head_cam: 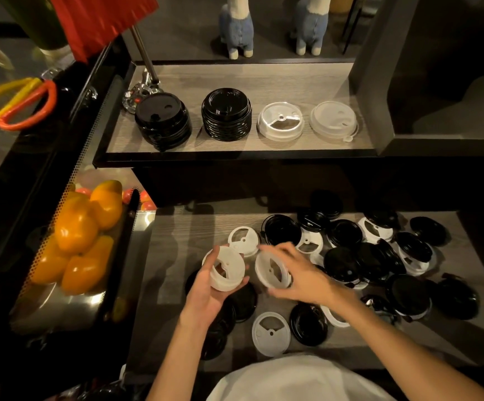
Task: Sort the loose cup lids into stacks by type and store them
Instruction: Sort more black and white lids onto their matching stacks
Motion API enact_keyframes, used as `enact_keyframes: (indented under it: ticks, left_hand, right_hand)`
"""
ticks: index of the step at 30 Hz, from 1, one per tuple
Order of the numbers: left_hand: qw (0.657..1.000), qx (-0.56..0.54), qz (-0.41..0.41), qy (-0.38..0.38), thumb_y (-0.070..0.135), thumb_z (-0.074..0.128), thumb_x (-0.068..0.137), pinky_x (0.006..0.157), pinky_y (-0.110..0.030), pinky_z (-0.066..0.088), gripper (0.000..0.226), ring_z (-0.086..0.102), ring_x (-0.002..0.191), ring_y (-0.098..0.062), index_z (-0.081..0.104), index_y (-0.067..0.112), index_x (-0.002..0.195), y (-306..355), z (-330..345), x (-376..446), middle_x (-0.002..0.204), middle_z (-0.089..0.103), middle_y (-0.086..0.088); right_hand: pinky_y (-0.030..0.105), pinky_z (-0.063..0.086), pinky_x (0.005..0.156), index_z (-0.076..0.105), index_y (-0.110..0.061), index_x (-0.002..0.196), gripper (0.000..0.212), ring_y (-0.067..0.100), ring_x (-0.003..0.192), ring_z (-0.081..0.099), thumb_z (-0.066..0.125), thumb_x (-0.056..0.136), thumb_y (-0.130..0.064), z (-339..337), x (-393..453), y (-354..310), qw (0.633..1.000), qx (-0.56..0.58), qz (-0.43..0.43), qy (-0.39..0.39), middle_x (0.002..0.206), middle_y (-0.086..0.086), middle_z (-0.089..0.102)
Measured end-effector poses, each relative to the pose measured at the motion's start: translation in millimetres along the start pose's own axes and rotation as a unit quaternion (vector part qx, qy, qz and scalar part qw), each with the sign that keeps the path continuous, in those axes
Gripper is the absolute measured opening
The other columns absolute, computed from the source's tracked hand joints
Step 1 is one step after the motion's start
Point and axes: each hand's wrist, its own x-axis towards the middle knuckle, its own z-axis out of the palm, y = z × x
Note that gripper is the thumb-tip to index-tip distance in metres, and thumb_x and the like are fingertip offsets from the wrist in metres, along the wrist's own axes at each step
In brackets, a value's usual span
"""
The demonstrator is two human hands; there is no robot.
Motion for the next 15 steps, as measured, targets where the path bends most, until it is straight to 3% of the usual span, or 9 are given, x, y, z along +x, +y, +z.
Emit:
enact_keyframes:
  ticks: [2, 6, 11, 15]
  left_hand:
    - [1.0, 0.007, 0.003, -0.022, 0.046, 0.067, 0.088, 0.076, -0.049, 0.06, 0.052, 0.068, 0.11, -0.033, 0.068, 0.014, 0.129, 0.0, 3.3, -0.6, 0.117, 0.073, -0.018]
    - [0.997, 0.008, -0.007, -0.071, 0.05, 0.055, 0.096, 0.08, -0.051, 0.059, 0.049, 0.065, 0.115, -0.035, 0.068, 0.016, 0.129, -3.2, 17.0, -5.7, 0.131, 0.068, -0.019]
    - [0.994, 0.017, -0.03, -0.104, 0.053, 0.045, 0.103, 0.086, -0.053, 0.056, 0.053, 0.071, 0.107, -0.033, 0.068, 0.014, 0.13, -6.3, 35.7, -15.0, 0.13, 0.069, -0.018]
    - [0.994, -0.026, -0.044, -0.098, 0.059, 0.047, 0.098, 0.096, -0.052, 0.05, 0.062, 0.063, 0.12, -0.039, 0.073, 0.009, 0.125, -3.5, 36.3, -18.1, 0.132, 0.067, -0.023]
  right_hand:
    - [0.037, 0.053, 0.103, 0.029, -0.056, 0.152, 0.09, 0.011, 0.117, 0.057, 0.084, 0.082, -0.043, -17.1, -3.8, -17.0, 0.991, 0.119, -0.003, 0.064, 0.134, -0.01, 0.042]
    - [0.032, 0.051, 0.106, 0.04, -0.031, 0.143, 0.085, 0.009, 0.127, 0.059, 0.093, 0.076, -0.028, -37.1, -7.0, -45.9, 0.953, 0.274, -0.041, 0.124, 0.134, -0.016, 0.057]
    - [0.038, 0.049, 0.11, 0.045, -0.031, 0.138, 0.083, 0.005, 0.131, 0.055, 0.095, 0.073, -0.031, -33.6, -4.5, -57.1, 0.959, 0.261, -0.046, 0.098, 0.138, -0.018, 0.059]
    - [0.037, 0.041, 0.117, 0.051, -0.033, 0.14, 0.08, 0.002, 0.139, 0.045, 0.094, 0.073, -0.035, -26.7, -2.9, -52.8, 0.968, 0.224, -0.064, 0.094, 0.146, -0.021, 0.048]
